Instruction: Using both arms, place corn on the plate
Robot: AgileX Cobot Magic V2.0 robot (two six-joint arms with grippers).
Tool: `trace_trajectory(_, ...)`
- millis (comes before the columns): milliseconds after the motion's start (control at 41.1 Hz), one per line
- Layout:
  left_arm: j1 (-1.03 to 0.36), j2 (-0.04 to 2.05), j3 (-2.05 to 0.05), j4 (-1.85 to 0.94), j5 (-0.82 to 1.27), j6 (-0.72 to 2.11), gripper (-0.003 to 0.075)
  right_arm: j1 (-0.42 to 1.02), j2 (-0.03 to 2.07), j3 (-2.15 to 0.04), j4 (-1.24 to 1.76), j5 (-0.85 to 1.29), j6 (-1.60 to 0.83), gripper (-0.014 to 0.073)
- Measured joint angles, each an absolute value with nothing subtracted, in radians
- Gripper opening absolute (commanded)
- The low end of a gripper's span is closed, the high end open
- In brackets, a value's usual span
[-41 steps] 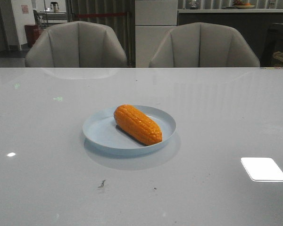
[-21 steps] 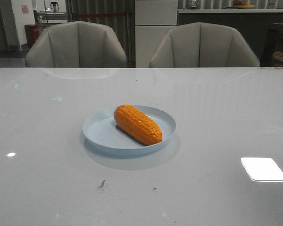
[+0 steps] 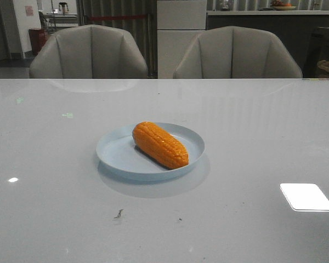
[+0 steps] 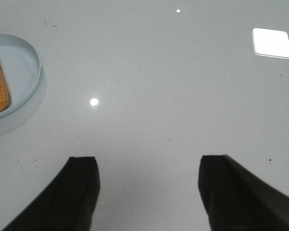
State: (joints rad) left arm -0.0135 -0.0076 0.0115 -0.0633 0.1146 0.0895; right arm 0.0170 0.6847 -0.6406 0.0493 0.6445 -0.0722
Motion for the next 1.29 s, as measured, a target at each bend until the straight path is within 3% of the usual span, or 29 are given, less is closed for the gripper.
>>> trace_trajectory(292,-0.013,-0.008,0.012,-0.063,0.115,0.090,0.0094,0.017,0.556,-0.571,0.093,0.552,-0.072,0.0045)
trace_trajectory(731,-0.013,-0.008,0.012,-0.063,0.115,0.090,0.0094,0.017,0.131,-0.147,0.101,0.147,-0.072,0.0057)
trace_trajectory(950,-0.013,-0.008,0.012,-0.063,0.115,0.090,0.0094,0.019,-0.008,0.016,0.101,0.122,-0.072,0.0057)
trace_trajectory(1291,-0.013,-0.008,0.012,-0.063,0.115,0.090,0.0094,0.019,-0.009,0.027,0.101,0.133,-0.072,0.0057)
